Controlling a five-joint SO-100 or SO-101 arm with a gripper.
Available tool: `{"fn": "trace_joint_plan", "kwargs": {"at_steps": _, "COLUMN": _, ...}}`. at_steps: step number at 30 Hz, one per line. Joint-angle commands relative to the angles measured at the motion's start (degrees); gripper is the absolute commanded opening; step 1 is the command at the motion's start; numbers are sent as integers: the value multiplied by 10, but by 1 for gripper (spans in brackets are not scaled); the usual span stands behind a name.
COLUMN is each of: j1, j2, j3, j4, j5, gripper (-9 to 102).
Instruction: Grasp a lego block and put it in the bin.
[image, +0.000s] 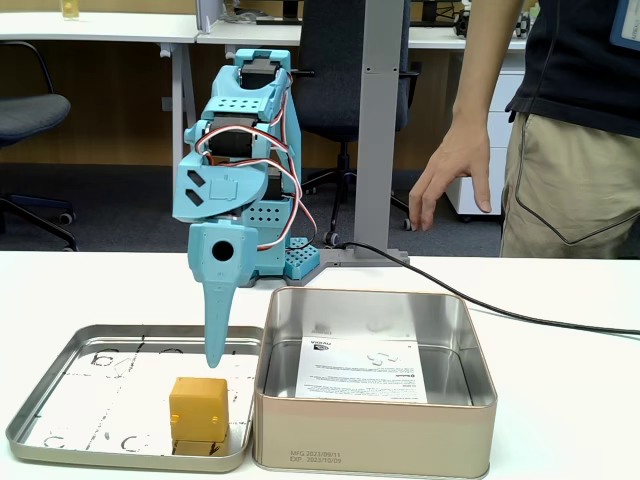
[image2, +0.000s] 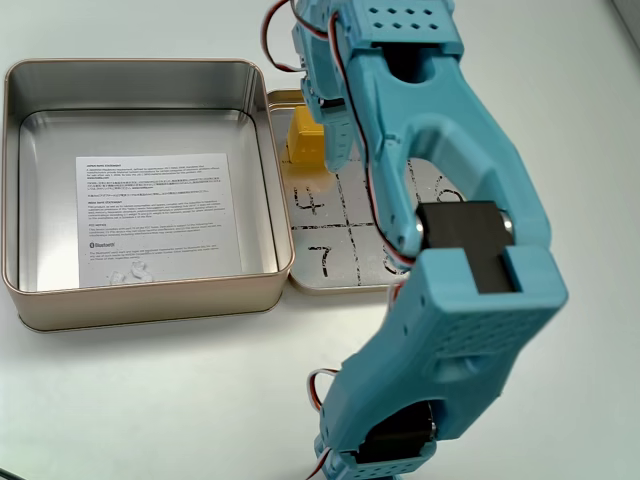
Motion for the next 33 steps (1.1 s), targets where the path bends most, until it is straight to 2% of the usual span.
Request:
{"fn": "trace_joint_plan", "kwargs": {"at_steps": 1, "j1": 8, "j2": -15, "j3": -40, "j4": 18, "j5": -4, "gripper": 44}}
{"fn": "trace_joint_plan", "kwargs": {"at_steps": 33, "j1": 25, "j2": -173, "j3": -143, "j4": 25, "j5": -46, "gripper": 46}}
